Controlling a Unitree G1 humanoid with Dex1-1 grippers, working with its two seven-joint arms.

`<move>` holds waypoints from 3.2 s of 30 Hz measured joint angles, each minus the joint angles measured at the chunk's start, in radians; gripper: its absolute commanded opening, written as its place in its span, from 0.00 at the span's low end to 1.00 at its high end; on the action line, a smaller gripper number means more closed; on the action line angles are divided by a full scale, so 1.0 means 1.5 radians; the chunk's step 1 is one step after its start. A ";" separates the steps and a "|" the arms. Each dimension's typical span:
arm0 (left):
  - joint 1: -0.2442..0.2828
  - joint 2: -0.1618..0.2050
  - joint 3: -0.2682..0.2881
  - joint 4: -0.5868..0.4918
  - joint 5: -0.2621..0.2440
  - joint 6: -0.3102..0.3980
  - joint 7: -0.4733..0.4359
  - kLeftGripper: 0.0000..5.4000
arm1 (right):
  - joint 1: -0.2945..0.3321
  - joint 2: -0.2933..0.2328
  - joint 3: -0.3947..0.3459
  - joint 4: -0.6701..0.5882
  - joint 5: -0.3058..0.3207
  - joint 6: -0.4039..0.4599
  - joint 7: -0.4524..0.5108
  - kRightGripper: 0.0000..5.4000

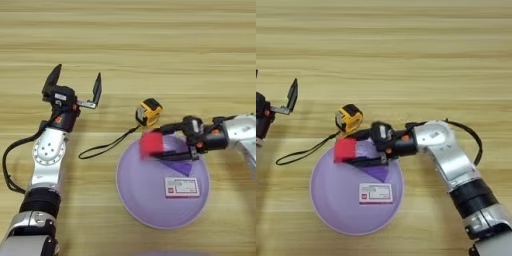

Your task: Move the objects on the table

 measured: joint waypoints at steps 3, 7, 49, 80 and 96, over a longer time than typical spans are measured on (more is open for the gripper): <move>-0.001 -0.001 0.000 0.001 0.001 -0.001 0.001 1.00 | 0.015 -0.026 -0.051 -0.025 0.029 0.014 -0.013 0.44; -0.006 -0.002 0.000 0.005 0.005 -0.005 0.004 1.00 | 0.039 -0.051 -0.096 -0.029 0.038 0.016 -0.029 0.44; -0.015 0.007 0.007 0.019 0.011 -0.014 -0.003 1.00 | 0.112 -0.091 -0.142 0.200 -0.114 -0.069 -0.198 0.55; -0.020 0.006 0.007 0.037 0.011 -0.023 -0.002 1.00 | 0.095 -0.088 -0.168 0.143 -0.096 -0.086 -0.237 1.00; -0.024 0.006 0.006 0.048 0.011 -0.027 -0.002 1.00 | 0.139 -0.093 -0.135 -0.122 -0.033 -0.056 -0.186 1.00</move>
